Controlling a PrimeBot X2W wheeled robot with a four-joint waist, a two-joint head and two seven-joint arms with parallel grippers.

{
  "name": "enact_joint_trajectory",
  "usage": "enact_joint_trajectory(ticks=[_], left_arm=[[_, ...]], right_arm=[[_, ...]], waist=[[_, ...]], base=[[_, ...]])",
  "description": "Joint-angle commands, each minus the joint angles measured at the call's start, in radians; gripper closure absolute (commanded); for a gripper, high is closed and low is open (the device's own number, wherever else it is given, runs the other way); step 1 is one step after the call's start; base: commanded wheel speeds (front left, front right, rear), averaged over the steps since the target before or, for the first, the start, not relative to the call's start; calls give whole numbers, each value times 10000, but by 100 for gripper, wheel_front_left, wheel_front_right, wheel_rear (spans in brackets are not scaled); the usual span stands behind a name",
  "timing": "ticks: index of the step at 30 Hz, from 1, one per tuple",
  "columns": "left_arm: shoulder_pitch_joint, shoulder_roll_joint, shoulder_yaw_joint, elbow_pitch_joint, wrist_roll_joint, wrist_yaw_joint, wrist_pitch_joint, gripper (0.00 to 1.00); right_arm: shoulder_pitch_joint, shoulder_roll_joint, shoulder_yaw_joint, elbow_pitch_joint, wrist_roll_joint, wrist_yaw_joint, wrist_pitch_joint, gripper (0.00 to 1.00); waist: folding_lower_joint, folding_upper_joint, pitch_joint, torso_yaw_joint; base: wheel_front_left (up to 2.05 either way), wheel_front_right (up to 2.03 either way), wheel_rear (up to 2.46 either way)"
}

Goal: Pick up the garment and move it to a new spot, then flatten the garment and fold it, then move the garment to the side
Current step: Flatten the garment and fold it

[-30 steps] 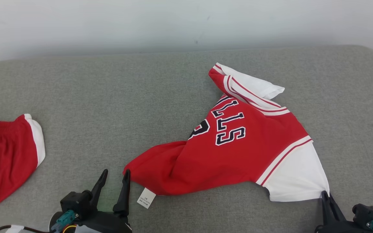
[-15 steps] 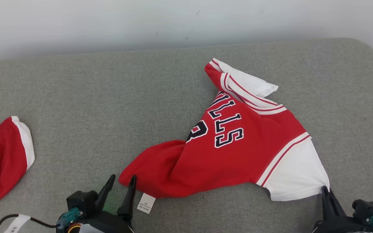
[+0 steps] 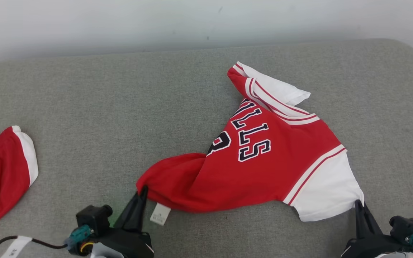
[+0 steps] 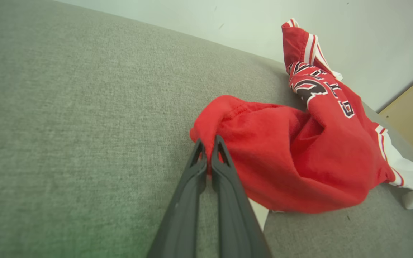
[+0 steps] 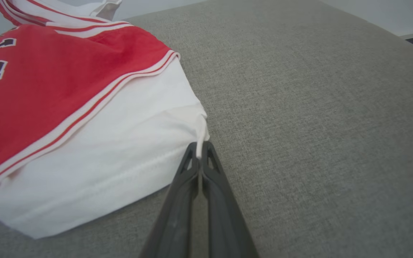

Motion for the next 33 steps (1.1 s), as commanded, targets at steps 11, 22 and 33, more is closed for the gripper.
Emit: enact_joint_trajectory(ticks=[11,22,33], left_arm=[[423,18,1058,-1914,199,-2,-13,100],[-2176,1361,950,-1828,421,-3,-13,100],[-6171,2793,-623,310,401,-2,-13,100]], right_arm=[[-465,274,239,-1620,443,-12,-8,100],[-2830,-473,964,-3373,529,-12,-8,100],[-6691,-1132,2155,-2392,329,-12,-8,100]], waist=[[0,-1,-399,374],[0,-1,-734,792],[0,-1,-1056,864]], base=[[0,0,0],[0,0,0],[0,0,0]])
